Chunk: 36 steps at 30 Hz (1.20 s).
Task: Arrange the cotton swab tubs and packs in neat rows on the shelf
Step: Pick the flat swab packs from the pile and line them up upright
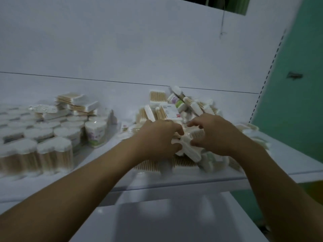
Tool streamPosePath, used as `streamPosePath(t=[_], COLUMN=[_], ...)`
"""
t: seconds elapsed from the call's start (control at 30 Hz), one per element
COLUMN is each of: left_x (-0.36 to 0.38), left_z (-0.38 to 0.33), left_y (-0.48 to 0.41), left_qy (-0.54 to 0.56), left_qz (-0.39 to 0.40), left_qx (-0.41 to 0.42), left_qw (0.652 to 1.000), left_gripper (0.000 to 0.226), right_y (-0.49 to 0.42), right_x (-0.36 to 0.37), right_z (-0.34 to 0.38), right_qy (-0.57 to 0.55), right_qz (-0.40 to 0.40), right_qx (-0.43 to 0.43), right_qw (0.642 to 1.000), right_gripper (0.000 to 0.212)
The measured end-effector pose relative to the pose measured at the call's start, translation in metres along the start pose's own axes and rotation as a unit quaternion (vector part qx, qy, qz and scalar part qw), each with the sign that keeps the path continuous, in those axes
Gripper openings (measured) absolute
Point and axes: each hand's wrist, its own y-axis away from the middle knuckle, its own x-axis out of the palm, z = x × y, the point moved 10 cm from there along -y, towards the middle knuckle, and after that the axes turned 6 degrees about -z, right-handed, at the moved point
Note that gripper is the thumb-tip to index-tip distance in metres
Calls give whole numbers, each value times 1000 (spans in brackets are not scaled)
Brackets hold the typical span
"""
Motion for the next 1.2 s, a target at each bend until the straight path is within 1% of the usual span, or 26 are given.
streamPosePath(t=[0.1,0.2,0.3,0.37,0.47,0.6,0.67,0.73,0.8,0.87,0.93,1.0,1.13,1.2], left_x=[21,34,43,55,69,75,78,78,75,69,60,53,44,37], left_z=[-23,-46,-71,-82,-85,-85,-82,-82,-84,-83,-75,-70,-62,-49], left_y=[-8,-12,-16,-16,-17,-21,-21,-20,-23,-28,-34,-37,-41,-38], left_qy=[2,-11,-55,-74,-95,-111,-113,-111,-76,38,150,195,238,296], left_qz=[3,-10,-28,-9,20,41,48,39,18,-17,-72,-111,-125,-136], left_qx=[-6,-5,6,6,-5,-12,-26,-36,-52,-88,-121,-143,-185,-222], left_qw=[1000,1000,998,997,995,993,992,992,996,995,979,964,945,919], left_gripper=[46,50,50,49,51,58,62,67,71,72,66,59,60,60], right_y=[20,38,48,53,56,53,53,54,53,51,50,53,51,46], right_x=[3,7,18,30,48,56,51,43,31,16,3,-2,-16,-20], right_z=[-36,-65,-79,-79,-82,-82,-80,-80,-83,-89,-96,-101,-109,-107], right_qy=[-15,-22,-22,-16,48,87,87,75,53,-7,-73,-127,-243,-292], right_qz=[5,20,46,54,60,60,35,3,-48,-104,-156,-193,-246,-262], right_qx=[24,35,15,-11,-29,-64,-96,-119,-133,-130,-121,-119,-98,-81], right_qw=[1000,999,999,998,997,992,991,990,988,986,978,966,933,917], right_gripper=[54,56,63,73,80,69,62,59,56,54,56,59,64,64])
